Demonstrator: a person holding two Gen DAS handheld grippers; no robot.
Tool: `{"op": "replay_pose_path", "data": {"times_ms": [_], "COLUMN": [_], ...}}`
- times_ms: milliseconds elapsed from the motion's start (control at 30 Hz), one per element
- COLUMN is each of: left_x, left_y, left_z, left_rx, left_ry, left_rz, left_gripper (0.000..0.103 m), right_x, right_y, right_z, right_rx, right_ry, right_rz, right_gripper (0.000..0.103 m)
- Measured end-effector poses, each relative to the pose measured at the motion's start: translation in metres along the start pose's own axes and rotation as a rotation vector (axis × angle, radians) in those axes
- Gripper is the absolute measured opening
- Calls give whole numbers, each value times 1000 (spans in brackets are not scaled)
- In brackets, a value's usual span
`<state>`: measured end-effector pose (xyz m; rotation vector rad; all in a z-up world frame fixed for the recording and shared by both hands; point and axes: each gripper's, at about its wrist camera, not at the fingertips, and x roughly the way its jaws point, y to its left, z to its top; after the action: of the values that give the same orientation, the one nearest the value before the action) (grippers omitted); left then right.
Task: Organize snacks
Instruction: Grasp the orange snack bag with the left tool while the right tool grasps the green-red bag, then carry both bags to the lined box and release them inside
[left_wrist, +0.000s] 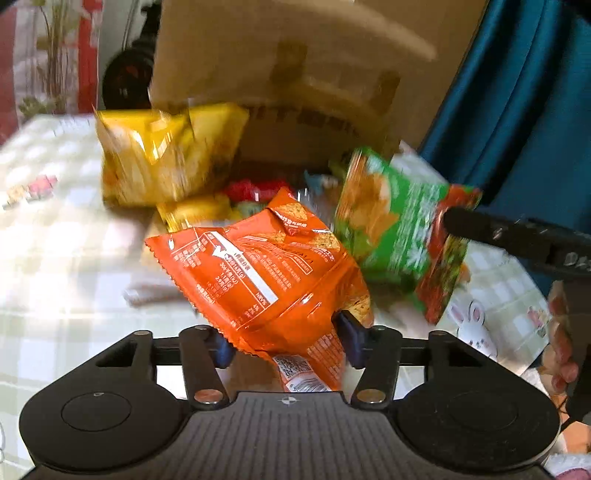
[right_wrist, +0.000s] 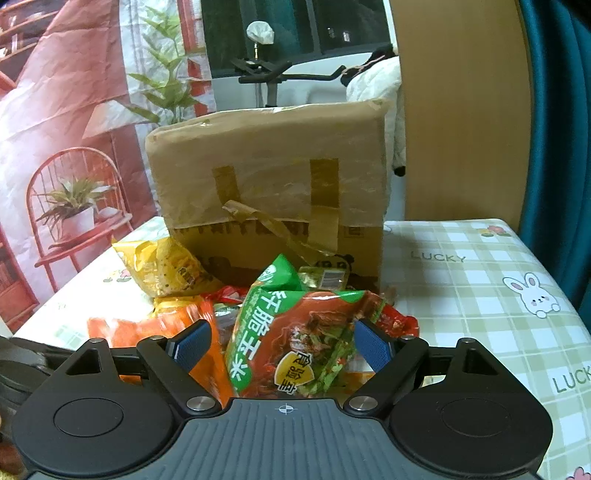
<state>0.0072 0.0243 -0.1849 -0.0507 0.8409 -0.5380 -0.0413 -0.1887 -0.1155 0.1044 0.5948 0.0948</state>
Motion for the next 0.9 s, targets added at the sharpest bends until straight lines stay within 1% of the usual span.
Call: {"op": "replay_pose_path", "data": {"times_ms": [267,367,500,667,767,900], "left_x": [-39,-43,-45,-47,-47,-47], "left_y": [-8,-9,-9,-6,-6,-5], "left_z": [4,5,8,6,4,4], "left_rx": [40,44,43,50,49,53], "left_ry": [-172,-206,-211,-214,-213,-214], "left_rz": [83,114,129,134,139,139], "left_gripper": [55,55,55,55,55,55], "right_x": [-3,-1,2,15,27,45], "right_y": [-8,-10,-10,-15,-15,-12], "right_z": [-1,-4,-7,-7,-8,-11], "right_rx": [6,15,35,89,116,151], "right_ry": [-4,7,20,37,61,105], "right_rz": [-18,-18,-11,29,57,68], "right_gripper": [83,83,83,83,83,82]}}
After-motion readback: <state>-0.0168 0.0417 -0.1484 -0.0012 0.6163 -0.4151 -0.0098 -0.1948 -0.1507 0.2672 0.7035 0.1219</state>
